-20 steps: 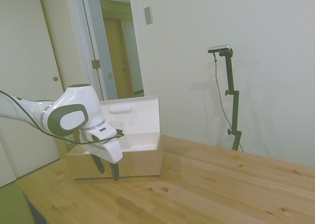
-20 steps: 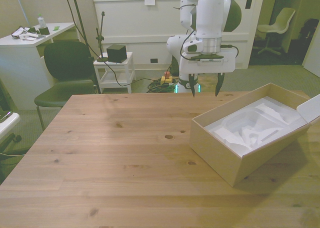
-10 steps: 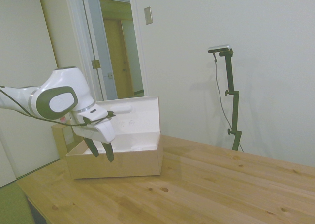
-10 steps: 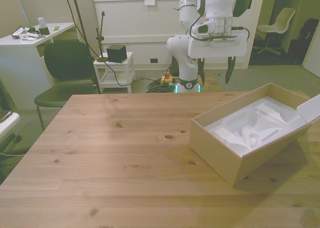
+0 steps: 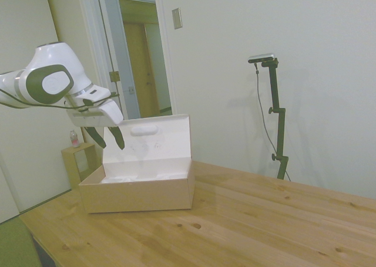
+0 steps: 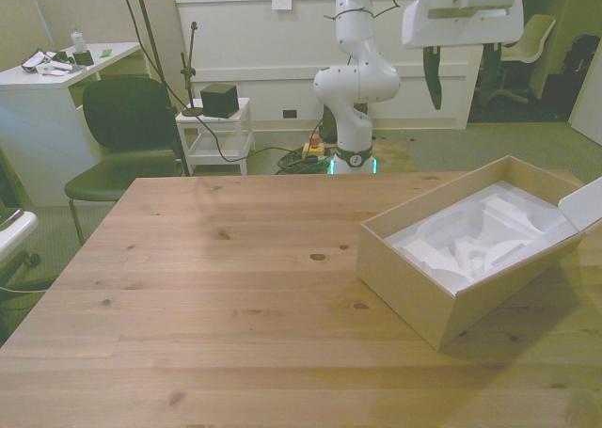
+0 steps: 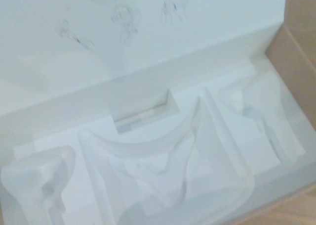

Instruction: Close the box

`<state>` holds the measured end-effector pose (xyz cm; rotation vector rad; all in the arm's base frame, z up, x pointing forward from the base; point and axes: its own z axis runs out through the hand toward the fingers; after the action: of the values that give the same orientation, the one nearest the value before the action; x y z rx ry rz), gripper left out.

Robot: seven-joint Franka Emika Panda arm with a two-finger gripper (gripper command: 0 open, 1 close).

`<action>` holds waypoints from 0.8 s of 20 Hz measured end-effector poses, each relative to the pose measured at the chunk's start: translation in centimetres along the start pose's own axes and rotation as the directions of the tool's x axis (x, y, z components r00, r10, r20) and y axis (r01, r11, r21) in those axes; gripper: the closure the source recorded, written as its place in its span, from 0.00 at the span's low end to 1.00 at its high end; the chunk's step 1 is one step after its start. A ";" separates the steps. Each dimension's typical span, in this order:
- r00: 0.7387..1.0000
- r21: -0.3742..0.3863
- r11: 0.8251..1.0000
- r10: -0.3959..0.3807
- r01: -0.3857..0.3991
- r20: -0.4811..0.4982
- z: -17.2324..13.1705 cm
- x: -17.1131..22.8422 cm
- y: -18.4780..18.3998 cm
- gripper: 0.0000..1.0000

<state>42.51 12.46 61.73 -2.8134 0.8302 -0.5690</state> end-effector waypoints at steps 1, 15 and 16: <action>0.999 0.009 1.000 -0.025 0.026 -0.020 -0.5 0.2 -0.8 0.00; 0.968 0.068 0.975 -0.201 0.213 -0.152 -2.3 3.3 -13.3 0.00; 0.966 0.069 0.972 -0.210 0.223 -0.153 -2.4 3.3 -14.0 0.00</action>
<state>51.02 22.26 68.44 -2.8283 0.5073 -0.8289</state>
